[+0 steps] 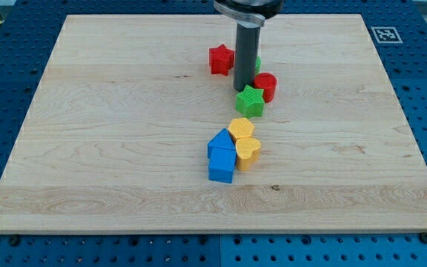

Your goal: Push green star below red circle

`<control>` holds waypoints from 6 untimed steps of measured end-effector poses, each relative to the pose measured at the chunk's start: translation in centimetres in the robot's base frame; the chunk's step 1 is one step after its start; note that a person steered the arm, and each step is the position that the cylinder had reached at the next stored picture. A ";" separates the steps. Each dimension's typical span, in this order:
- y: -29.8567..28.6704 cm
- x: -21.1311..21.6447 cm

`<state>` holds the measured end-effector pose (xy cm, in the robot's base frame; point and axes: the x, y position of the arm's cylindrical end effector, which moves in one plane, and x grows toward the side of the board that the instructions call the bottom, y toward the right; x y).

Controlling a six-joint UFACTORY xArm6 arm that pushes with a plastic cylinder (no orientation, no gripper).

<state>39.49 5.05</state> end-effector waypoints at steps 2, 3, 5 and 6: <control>-0.4 0.5; -2.4 0.4; -1.3 1.1; -0.5 1.9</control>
<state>41.36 4.52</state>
